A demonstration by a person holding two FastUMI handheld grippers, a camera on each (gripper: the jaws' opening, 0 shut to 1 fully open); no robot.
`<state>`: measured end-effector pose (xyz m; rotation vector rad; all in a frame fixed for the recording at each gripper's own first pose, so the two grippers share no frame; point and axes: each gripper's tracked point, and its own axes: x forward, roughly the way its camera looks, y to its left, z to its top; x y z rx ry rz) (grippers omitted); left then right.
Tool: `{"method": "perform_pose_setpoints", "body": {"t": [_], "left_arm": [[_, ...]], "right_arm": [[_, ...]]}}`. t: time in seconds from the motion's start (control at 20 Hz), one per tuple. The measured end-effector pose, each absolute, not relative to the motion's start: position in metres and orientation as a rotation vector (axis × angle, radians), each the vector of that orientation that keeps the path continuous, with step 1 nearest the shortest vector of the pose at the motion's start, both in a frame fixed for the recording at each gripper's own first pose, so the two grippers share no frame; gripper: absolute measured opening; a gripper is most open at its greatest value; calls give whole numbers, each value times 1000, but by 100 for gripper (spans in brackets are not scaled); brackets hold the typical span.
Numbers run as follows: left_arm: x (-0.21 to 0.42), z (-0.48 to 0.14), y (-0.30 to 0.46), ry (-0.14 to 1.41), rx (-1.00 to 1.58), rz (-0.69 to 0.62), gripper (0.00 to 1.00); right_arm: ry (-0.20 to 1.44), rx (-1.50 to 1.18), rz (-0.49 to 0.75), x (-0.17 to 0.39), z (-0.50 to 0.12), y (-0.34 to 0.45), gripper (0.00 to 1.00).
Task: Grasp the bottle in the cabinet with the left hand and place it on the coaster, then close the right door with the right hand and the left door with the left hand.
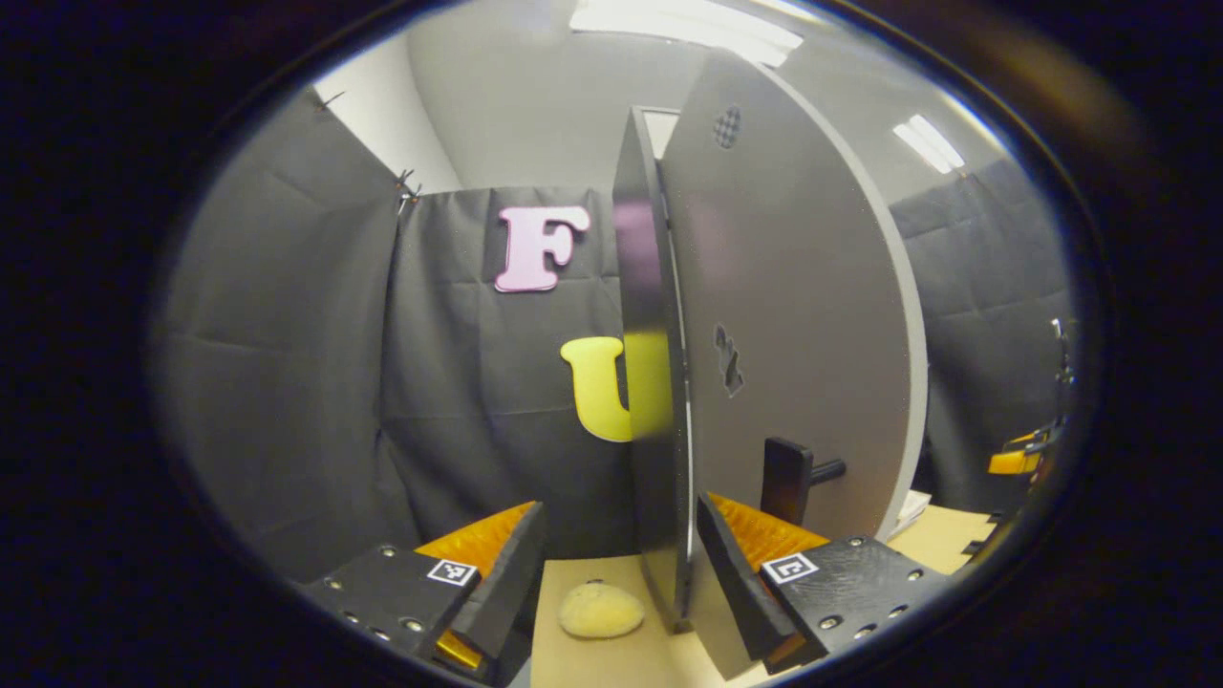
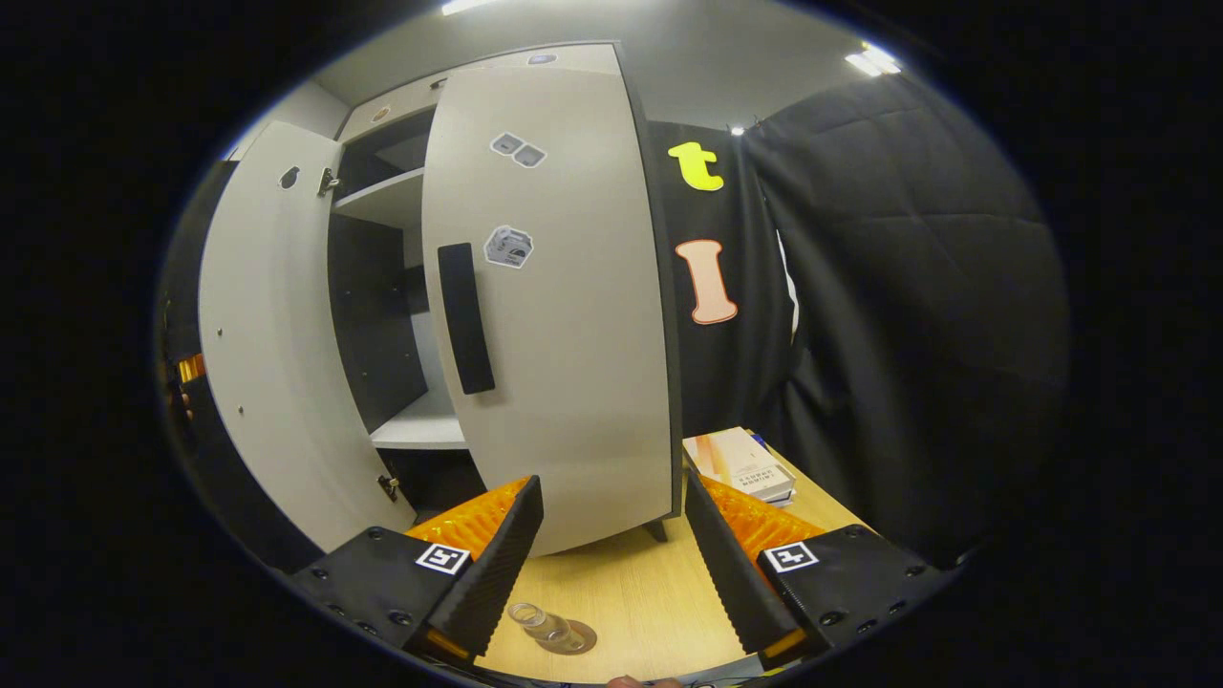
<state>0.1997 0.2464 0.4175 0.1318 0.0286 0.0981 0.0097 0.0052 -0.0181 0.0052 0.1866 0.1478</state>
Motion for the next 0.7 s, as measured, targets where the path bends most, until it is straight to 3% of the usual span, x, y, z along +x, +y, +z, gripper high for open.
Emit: {"method": "perform_pose_setpoints", "body": {"t": [0.05,0.1,0.15,0.25,0.65,0.7], "left_arm": [[196,412,251,39,109,96,92],[196,410,254,43,82,95,99],[196,408,257,45,65,97,92],[197,409,254,48,67,104,95],[219,404,173,51,68,63,92],[221,404,165,49,68,68,92]], "right_arm": [[188,5,143,10,-19,3,96],[190,8,142,11,-20,2,96],[191,9,143,12,-21,1,96],[195,8,145,14,-23,-1,96],[206,7,182,22,-26,-9,96],[204,5,184,23,-24,-13,92]]}}
